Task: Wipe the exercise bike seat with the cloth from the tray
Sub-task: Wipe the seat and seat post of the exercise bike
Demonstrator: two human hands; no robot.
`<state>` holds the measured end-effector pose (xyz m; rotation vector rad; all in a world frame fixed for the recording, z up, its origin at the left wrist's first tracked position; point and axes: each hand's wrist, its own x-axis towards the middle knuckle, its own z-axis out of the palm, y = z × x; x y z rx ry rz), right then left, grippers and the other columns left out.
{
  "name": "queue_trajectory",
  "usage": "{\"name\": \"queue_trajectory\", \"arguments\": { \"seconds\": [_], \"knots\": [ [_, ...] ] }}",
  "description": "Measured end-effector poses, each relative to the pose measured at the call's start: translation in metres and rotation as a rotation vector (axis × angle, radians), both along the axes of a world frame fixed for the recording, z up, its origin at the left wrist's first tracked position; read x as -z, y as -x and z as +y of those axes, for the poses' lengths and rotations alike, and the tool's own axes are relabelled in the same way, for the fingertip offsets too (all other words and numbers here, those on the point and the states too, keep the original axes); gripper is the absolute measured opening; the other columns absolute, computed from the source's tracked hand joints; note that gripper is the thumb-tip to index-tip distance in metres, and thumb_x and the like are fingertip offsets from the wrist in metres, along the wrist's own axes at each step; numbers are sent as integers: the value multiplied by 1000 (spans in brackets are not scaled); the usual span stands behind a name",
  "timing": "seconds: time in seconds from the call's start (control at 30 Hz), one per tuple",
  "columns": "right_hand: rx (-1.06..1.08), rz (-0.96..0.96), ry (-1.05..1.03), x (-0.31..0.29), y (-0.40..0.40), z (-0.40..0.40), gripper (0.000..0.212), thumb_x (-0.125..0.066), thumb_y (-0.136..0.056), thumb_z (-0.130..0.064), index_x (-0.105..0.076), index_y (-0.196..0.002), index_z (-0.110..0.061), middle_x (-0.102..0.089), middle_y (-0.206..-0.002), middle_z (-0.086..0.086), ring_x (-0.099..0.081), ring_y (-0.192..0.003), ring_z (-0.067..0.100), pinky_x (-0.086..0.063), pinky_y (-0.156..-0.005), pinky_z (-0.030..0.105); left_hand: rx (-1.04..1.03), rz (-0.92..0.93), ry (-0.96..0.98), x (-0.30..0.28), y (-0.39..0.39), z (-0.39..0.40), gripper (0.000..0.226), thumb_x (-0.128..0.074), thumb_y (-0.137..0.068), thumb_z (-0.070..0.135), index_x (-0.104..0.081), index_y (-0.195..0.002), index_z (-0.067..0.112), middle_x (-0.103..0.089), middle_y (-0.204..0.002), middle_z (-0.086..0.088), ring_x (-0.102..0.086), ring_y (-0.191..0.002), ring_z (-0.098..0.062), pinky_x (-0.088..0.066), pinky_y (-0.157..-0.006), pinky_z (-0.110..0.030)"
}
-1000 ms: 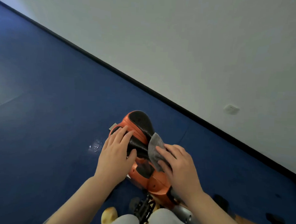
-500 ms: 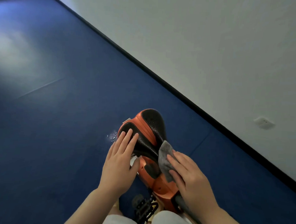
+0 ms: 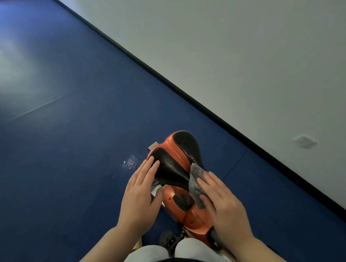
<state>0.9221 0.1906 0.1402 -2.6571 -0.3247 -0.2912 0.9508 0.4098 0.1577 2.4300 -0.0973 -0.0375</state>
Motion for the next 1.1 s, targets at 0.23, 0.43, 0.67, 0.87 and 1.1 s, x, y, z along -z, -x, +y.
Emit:
{"name": "queue_trajectory", "arguments": {
  "seconds": [0.23, 0.43, 0.67, 0.87, 1.1],
  "knots": [
    [-75, -9, 88, -5, -19, 17, 48, -54, -95, -27, -45, -141, -16, -45, -143, -6, -40, -134, 8, -43, -105, 32, 24, 18, 42, -3, -7, 18, 64, -50, -90, 26, -18, -144, 39, -11, -145, 31, -12, -132, 7, -15, -111, -24],
    [-35, -23, 78, -4, -33, 43, 49, -63, -89, -13, -51, -137, -12, -52, -141, 1, -41, -135, 13, -38, -110, 33, 44, 39, 90, 2, -12, 22, 64, -53, -91, 26, -19, -143, 39, -10, -143, 34, -13, -130, 9, -20, -110, -25],
    [-135, 3, 83, -8, -29, 33, 43, -45, -96, -28, -46, -139, -20, -44, -143, -7, -43, -133, 9, -35, -109, 27, 70, 80, 112, 6, -16, 30, 65, -50, -92, 31, -11, -142, 46, -4, -141, 37, -17, -135, 1, -20, -110, -27],
    [-64, 37, 10, -7, -61, 78, 47, -43, -98, -28, -42, -144, -17, -39, -150, -5, -30, -141, 7, -22, -113, 22, 67, 95, 130, 7, -19, 30, 68, -52, -91, 33, -10, -143, 46, -6, -143, 34, -21, -138, -6, -23, -112, -31],
    [-134, 12, 49, -7, -42, 57, 58, -59, -89, -20, -39, -144, -21, -38, -148, -8, -23, -142, -1, -23, -114, 19, 81, 92, 124, 1, -24, 38, 63, -50, -92, 34, -10, -138, 53, -19, -139, 34, -22, -137, -3, -25, -114, -35]
  ]
}}
